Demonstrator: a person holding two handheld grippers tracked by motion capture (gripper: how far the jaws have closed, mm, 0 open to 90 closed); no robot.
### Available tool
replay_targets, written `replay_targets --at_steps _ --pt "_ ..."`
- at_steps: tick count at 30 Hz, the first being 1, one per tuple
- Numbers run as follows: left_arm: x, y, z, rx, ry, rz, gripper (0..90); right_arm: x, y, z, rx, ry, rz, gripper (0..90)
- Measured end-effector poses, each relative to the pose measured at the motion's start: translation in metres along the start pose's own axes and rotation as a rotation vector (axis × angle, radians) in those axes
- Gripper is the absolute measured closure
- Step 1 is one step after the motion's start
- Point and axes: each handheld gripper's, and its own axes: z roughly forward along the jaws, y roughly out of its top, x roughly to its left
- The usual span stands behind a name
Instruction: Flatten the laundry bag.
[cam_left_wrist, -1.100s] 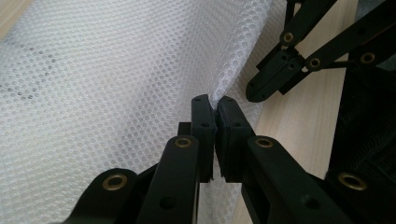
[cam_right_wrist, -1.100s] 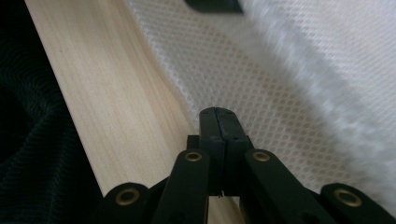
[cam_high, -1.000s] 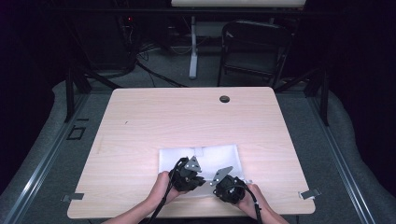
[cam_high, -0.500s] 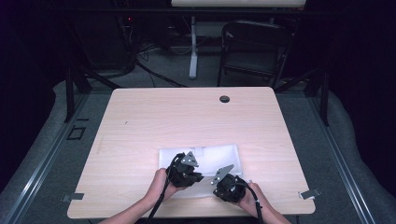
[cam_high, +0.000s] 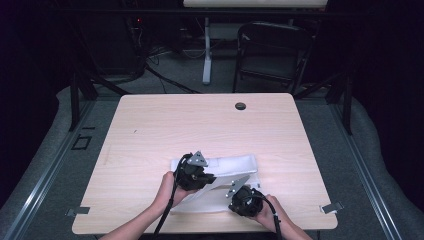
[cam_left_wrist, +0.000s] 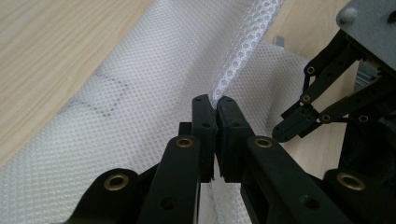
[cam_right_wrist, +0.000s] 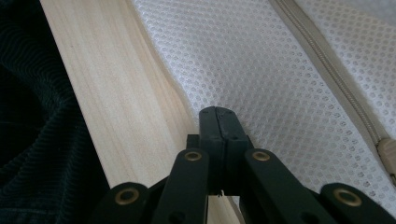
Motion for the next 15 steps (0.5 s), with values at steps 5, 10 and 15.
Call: replay_targets --at_steps 5,10,15 --pt "0.004 0.005 -0.005 -0.015 0.005 -0.009 87.4 0.000 0.000 0.000 0.002 0.005 0.000 90.0" --pt "0.011 0.010 -0.006 -0.020 -0.014 -0.016 87.4 -0.001 0.000 0.000 0.002 0.018 0.009 90.0" --pt "0.019 0.021 -0.008 -0.007 -0.008 -0.019 87.4 -0.005 -0.001 0.000 0.004 0.044 0.025 90.0"
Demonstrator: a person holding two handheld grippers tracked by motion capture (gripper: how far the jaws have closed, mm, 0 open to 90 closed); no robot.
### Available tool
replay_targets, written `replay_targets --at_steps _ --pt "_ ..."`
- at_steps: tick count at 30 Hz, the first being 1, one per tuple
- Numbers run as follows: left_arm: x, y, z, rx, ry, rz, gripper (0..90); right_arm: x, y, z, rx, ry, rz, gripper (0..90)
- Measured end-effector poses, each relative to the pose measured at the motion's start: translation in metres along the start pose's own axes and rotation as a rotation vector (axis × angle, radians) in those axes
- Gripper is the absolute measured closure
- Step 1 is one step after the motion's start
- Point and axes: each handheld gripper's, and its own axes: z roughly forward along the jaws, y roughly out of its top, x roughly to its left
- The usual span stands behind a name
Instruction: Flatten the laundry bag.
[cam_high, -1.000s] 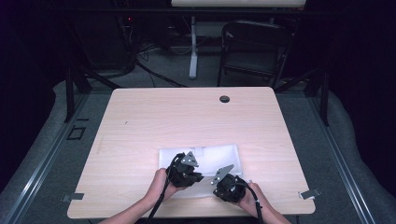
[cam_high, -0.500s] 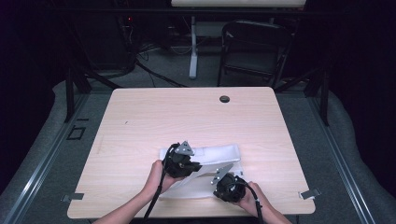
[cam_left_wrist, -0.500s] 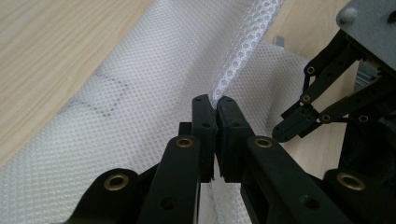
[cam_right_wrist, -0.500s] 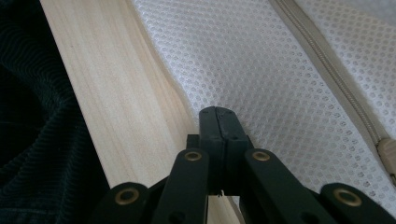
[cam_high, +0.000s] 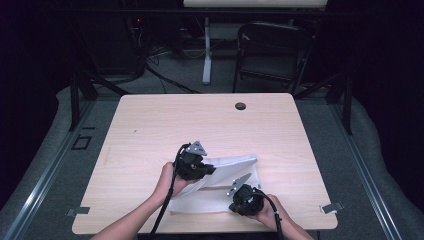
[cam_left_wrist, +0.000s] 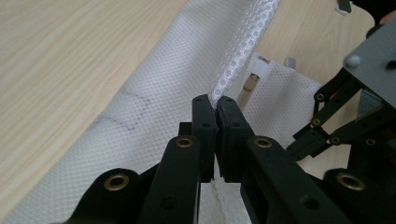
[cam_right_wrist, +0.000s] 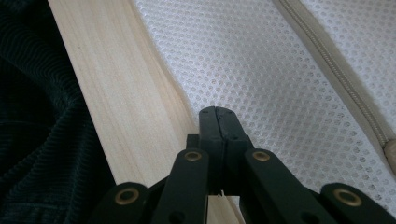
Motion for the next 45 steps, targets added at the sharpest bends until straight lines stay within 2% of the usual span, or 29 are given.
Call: replay_targets --at_steps 4,10,23,29,35,37,42,45 --pt "0.005 0.010 -0.002 0.004 0.016 0.012 87.4 0.001 0.001 0.000 0.007 -0.001 -0.002 90.0" --pt "0.012 0.020 -0.003 -0.008 0.000 0.016 87.4 0.001 0.000 0.000 0.003 0.007 0.003 90.0" --pt "0.020 0.043 -0.005 0.001 0.037 0.053 87.5 0.000 0.001 -0.001 0.022 0.016 0.012 90.0" --pt "0.027 0.055 -0.009 0.021 0.081 0.094 87.5 0.000 0.001 -0.001 0.027 0.008 0.006 90.0" --pt "0.035 0.067 -0.012 0.018 0.116 0.101 87.6 0.001 0.001 -0.001 0.020 0.011 0.007 90.0" --pt "0.038 0.070 -0.012 0.020 0.128 0.106 87.6 0.001 0.002 -0.002 0.032 0.013 0.002 90.0" --pt "0.042 0.076 -0.009 0.043 0.164 0.126 87.6 0.001 0.001 -0.001 0.024 0.015 0.011 90.0" --pt "0.045 0.080 -0.008 0.066 0.198 0.151 87.6 0.002 0.001 -0.001 0.025 0.014 0.011 90.0"
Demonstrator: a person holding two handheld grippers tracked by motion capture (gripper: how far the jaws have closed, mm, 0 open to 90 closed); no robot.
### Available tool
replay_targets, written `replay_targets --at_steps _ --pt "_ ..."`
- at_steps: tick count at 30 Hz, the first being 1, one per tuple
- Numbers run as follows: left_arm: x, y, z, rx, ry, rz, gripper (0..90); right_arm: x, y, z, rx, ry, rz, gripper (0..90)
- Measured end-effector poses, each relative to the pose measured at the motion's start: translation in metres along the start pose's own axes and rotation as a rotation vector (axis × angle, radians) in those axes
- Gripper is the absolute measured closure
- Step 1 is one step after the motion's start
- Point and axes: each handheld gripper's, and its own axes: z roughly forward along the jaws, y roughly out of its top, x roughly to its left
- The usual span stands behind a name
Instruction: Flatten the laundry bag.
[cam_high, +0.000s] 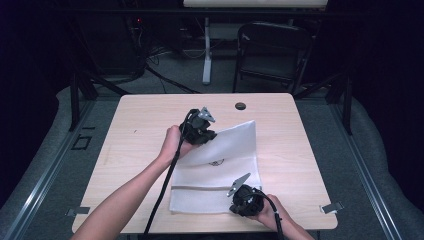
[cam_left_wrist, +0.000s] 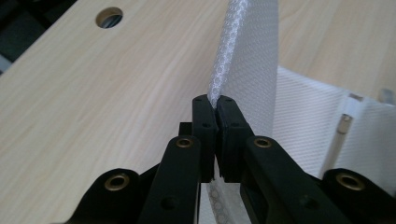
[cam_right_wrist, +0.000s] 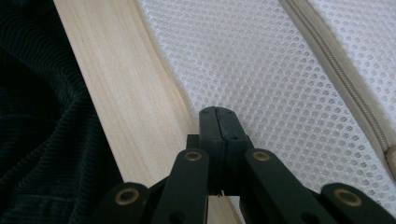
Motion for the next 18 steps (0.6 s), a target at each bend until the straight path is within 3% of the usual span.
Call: replay_targets --at_steps 5,18 --pt "0.006 0.008 0.003 0.026 0.064 0.037 87.7 0.000 0.000 -0.001 0.010 -0.007 -0.005 90.0" --pt "0.017 0.026 0.020 0.075 0.170 0.113 87.6 0.001 0.000 -0.001 0.013 0.001 -0.010 90.0"
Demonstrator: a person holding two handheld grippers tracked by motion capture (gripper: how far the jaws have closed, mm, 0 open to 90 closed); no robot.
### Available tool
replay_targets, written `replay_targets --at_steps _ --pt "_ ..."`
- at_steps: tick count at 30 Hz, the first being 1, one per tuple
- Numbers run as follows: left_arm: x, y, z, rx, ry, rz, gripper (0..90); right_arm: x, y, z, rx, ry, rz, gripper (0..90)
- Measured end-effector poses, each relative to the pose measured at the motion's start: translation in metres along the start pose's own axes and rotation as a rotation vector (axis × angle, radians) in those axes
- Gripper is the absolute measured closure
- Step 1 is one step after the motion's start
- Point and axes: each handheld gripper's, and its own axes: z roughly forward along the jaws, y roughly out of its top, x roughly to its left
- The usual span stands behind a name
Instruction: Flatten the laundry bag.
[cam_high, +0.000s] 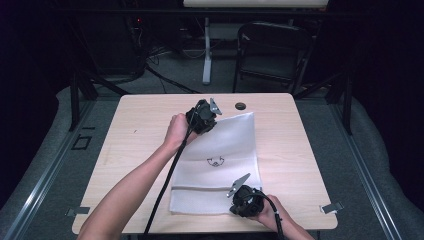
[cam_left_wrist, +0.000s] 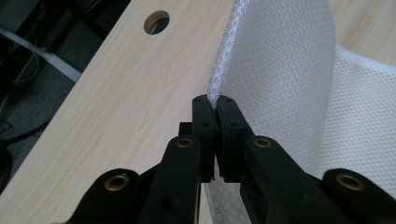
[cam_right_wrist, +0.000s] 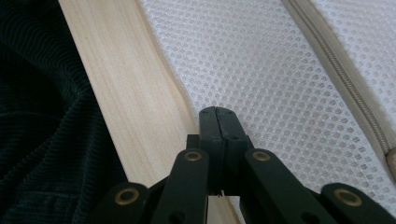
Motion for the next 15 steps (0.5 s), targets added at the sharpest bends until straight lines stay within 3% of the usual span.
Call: replay_targets --at_steps 5,12,14,15 --pt "0.007 0.007 0.011 0.025 0.040 0.016 87.6 0.001 0.000 0.000 0.008 -0.001 -0.003 90.0" --pt "0.017 0.013 0.026 0.024 0.055 -0.011 87.0 0.001 0.000 0.000 0.008 0.001 -0.001 90.0" --pt "0.019 0.014 0.031 0.022 0.051 -0.031 86.8 0.002 -0.001 0.001 -0.018 0.020 0.022 90.0" --pt "0.020 0.015 0.033 0.024 0.055 -0.037 86.4 0.001 -0.001 0.000 0.002 0.004 0.004 90.0"
